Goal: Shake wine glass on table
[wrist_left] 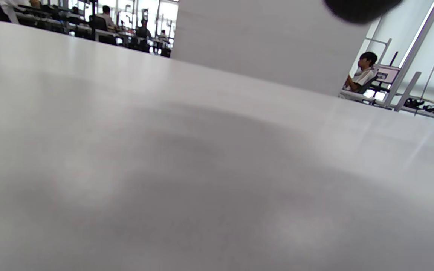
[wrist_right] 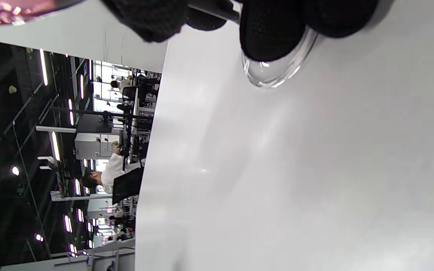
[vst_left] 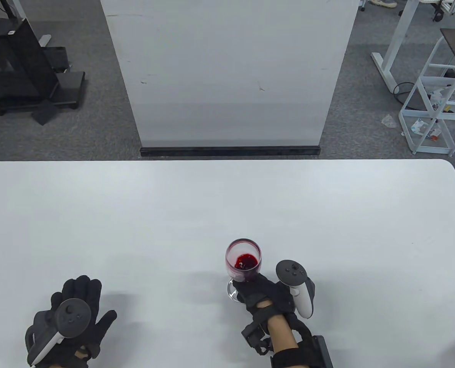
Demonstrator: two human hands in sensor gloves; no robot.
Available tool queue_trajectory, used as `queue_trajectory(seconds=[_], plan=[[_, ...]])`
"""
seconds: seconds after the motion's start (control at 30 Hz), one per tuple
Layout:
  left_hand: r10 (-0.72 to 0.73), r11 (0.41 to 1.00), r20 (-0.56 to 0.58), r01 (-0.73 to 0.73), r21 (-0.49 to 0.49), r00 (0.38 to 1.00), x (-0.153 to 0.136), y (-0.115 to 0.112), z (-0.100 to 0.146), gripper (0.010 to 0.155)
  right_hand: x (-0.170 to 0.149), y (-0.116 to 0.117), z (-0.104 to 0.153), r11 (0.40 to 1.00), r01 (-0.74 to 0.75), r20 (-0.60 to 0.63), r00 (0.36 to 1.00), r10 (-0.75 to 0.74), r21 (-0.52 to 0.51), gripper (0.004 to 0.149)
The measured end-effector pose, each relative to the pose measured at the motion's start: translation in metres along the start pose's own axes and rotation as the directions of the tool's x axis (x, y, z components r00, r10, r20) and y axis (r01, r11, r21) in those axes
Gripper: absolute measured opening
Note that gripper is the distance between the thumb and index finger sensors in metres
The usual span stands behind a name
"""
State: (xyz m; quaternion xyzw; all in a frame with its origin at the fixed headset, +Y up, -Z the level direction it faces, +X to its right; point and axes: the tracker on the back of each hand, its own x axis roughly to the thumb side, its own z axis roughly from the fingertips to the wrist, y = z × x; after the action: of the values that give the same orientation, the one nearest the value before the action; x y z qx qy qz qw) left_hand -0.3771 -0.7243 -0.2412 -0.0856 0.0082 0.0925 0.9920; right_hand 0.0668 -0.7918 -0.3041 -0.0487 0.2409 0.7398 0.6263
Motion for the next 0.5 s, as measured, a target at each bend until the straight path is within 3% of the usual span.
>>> queue_trajectory(seconds=[0.13, 0.27, 0.4, 0.5], plan=[[-0.001, 1.0, 0.001, 0.001, 0.005, 1.0, 0.0, 0.0, 0.0, 0.08, 0.008, -0.008, 0.002, 0.99, -0.14, -0.024, 0.99, 0.141, 0.036, 0.055], [0.0, 1.0, 0.002, 0.0, 0.0, 1.0, 0.0, 0.0, 0.0, 0.08, 0.004, -0.002, 0.003, 0.997, -0.062, -0.007, 0.998, 0.062, -0.055, 0.056], [-0.003, 1.0, -0.001, 0.003, 0.003, 1.0, 0.0, 0.0, 0.0, 0.08, 0.01, -0.009, 0.005, 0.986, -0.159, -0.053, 0.985, 0.161, 0.05, 0.055], [-0.002, 1.0, -0.001, 0.002, 0.003, 1.0, 0.0, -0.001, 0.0, 0.08, 0.008, -0.008, 0.005, 0.993, -0.11, -0.045, 0.993, 0.108, -0.041, 0.056]])
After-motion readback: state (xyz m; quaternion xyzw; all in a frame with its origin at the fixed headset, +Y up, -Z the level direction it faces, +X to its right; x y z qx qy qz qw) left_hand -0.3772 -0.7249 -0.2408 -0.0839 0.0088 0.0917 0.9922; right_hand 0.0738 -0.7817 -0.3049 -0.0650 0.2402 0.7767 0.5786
